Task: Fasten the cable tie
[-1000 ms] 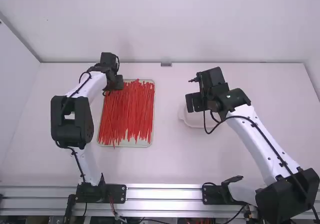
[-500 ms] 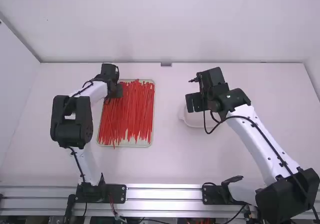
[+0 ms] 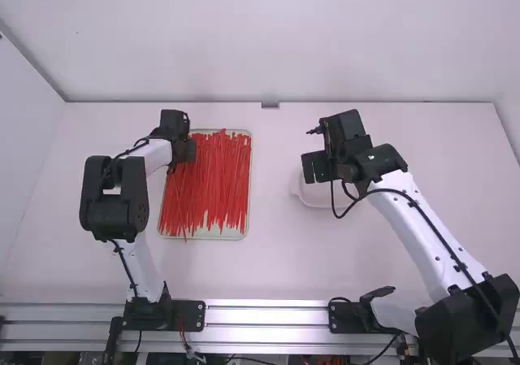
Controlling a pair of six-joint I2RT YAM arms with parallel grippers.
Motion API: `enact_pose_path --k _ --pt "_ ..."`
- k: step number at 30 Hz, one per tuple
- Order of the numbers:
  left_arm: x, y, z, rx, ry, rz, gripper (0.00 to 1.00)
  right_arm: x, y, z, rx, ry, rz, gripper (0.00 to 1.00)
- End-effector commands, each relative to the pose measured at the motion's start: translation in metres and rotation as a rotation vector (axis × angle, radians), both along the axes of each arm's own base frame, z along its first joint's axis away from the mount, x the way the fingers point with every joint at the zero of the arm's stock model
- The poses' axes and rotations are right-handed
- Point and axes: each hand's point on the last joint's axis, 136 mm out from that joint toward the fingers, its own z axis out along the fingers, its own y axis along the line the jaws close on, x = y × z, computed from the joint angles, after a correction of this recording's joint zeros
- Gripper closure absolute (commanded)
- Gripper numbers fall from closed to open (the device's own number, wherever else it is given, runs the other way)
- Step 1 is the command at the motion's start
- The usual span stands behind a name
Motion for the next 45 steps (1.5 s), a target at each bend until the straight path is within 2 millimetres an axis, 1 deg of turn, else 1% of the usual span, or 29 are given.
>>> enact_pose_path --k 1,4,16,19,26,29,32,37,39,45 --pt "-0.005 -0.003 -0.012 -0.007 0.027 -0.020 0.77 0.005 0.003 0.009 0.012 -0.019 -0.003 0.01" --pt "-0.003 -0.015 -0.012 -0.041 0.021 -0.093 0.79 0.005 0.003 0.009 0.013 -0.019 -0.003 0.01" --pt "-0.001 -0.014 -0.012 -0.035 0.001 -0.086 0.77 0.005 0.003 0.009 0.012 -0.020 -0.002 0.01" --pt "-0.002 -0.013 -0.016 -0.035 -0.005 -0.084 0.79 0.005 0.003 0.009 0.012 -0.019 -0.003 0.01" --pt "-0.006 -0.014 -0.019 -0.035 0.006 -0.085 0.88 0.005 0.003 0.009 0.012 -0.019 -0.002 0.01" --pt "-0.006 -0.014 -0.019 -0.035 0.005 -0.085 0.89 0.005 0.003 0.009 0.012 -0.019 -0.003 0.01" --pt "-0.006 -0.013 -0.019 -0.035 0.004 -0.085 0.87 0.005 0.003 0.009 0.013 -0.018 -0.002 0.01" --pt "-0.003 -0.013 -0.018 -0.034 -0.014 -0.085 0.83 0.004 0.002 0.009 0.011 -0.015 -0.003 0.01" --pt "-0.003 -0.013 -0.019 -0.034 -0.022 -0.085 0.80 0.004 0.002 0.008 0.011 -0.014 -0.003 0.01" --pt "-0.004 -0.013 -0.024 -0.032 -0.038 -0.085 0.78 0.003 0.002 0.008 0.010 -0.012 -0.002 0.01"
